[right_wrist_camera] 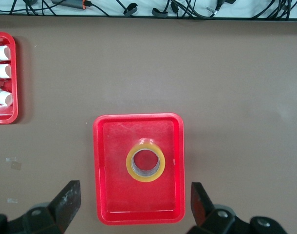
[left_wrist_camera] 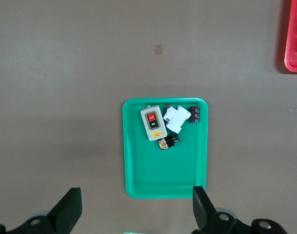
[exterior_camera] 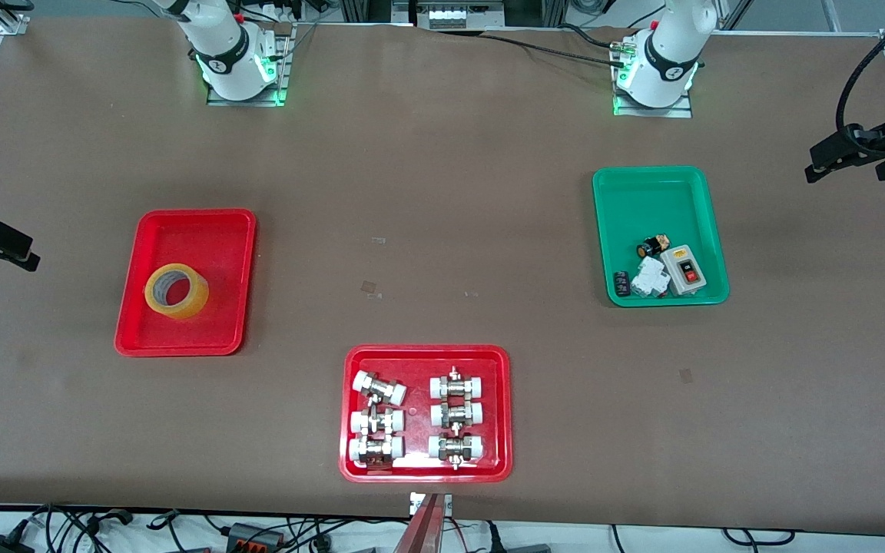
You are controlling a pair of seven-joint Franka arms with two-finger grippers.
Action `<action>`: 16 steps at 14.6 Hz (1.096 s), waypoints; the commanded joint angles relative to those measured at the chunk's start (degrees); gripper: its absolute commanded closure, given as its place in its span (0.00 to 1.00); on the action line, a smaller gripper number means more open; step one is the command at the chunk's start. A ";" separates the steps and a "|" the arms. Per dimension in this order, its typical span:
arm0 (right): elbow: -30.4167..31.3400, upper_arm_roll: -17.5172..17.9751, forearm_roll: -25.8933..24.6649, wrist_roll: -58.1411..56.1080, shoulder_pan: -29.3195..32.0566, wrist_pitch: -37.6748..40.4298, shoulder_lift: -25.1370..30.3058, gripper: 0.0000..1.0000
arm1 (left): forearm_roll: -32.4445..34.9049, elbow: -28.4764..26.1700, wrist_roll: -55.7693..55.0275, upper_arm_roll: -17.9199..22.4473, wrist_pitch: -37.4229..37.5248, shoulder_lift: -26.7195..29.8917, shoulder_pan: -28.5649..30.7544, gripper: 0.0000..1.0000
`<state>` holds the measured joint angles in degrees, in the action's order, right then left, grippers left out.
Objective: Left arm passes tape to right arm into tray
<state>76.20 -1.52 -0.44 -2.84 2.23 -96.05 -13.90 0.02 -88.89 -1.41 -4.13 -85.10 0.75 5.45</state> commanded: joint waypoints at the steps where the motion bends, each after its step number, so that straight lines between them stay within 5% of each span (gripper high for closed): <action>1: 6.49 -0.77 -1.06 0.82 -0.82 -1.59 4.22 0.00 | 0.69 -0.84 1.23 -0.09 0.37 0.83 0.00 0.00; 8: 22.83 -0.68 -1.15 0.91 -0.64 -4.58 15.91 0.00 | 0.69 -0.84 1.23 -0.09 0.37 0.83 0.00 0.00; 16: 23.20 -0.06 -0.79 0.91 -1.00 -1.07 17.51 0.00 | 0.69 -0.84 1.23 -0.09 0.37 0.83 0.00 0.00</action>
<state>98.19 -1.52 -0.54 -2.82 1.84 -97.74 2.38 0.02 -88.92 -1.34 -4.13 -85.04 0.75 5.45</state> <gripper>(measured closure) 0.000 0.000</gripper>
